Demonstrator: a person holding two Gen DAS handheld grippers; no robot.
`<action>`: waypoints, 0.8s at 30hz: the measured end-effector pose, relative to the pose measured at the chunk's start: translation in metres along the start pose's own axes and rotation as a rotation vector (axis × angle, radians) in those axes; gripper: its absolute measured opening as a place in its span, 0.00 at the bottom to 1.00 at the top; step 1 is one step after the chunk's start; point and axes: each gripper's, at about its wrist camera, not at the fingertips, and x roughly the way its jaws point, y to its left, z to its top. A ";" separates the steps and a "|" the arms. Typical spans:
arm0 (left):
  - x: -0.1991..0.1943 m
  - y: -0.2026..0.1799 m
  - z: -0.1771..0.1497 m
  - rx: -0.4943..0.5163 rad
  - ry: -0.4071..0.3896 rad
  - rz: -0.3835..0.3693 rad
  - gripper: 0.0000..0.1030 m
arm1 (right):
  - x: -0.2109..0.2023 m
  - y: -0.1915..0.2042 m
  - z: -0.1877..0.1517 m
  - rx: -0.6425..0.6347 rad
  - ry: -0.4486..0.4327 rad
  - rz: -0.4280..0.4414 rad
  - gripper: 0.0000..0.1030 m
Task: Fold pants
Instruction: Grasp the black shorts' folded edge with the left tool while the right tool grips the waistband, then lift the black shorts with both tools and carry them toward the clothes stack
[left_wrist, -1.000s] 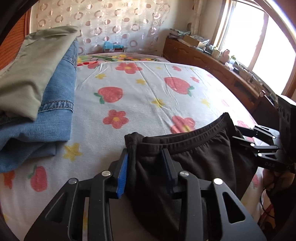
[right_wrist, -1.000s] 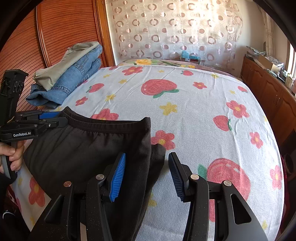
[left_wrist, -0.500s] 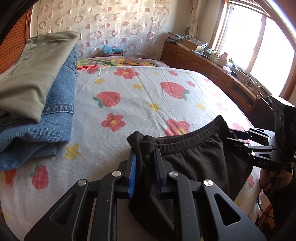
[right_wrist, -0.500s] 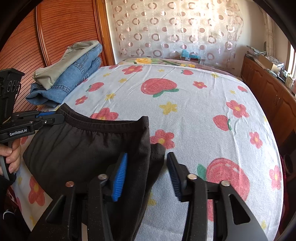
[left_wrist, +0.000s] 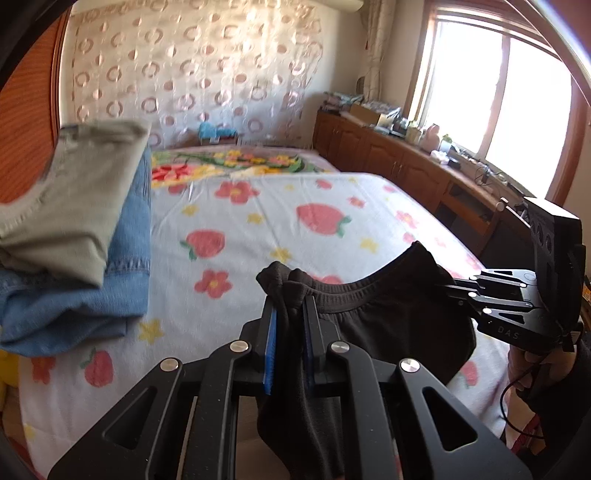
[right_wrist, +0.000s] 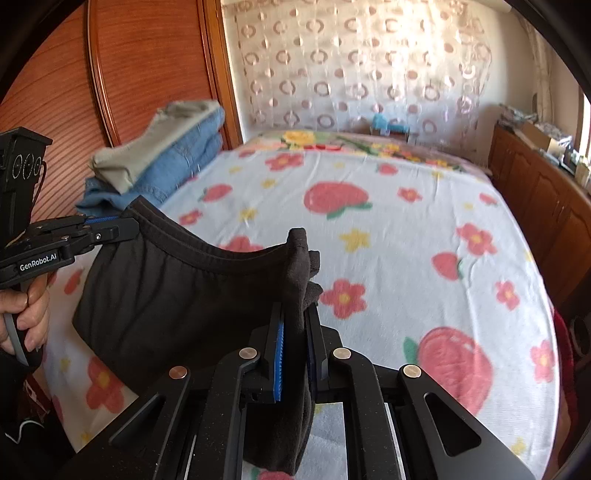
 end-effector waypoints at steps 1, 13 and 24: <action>-0.004 -0.002 0.002 0.004 -0.012 -0.002 0.13 | -0.005 0.001 0.000 -0.001 -0.015 -0.013 0.09; -0.046 -0.034 0.038 0.088 -0.149 -0.029 0.12 | -0.065 -0.001 0.015 0.010 -0.170 -0.050 0.09; -0.065 -0.037 0.053 0.117 -0.210 -0.018 0.12 | -0.094 0.004 0.020 -0.033 -0.244 -0.050 0.09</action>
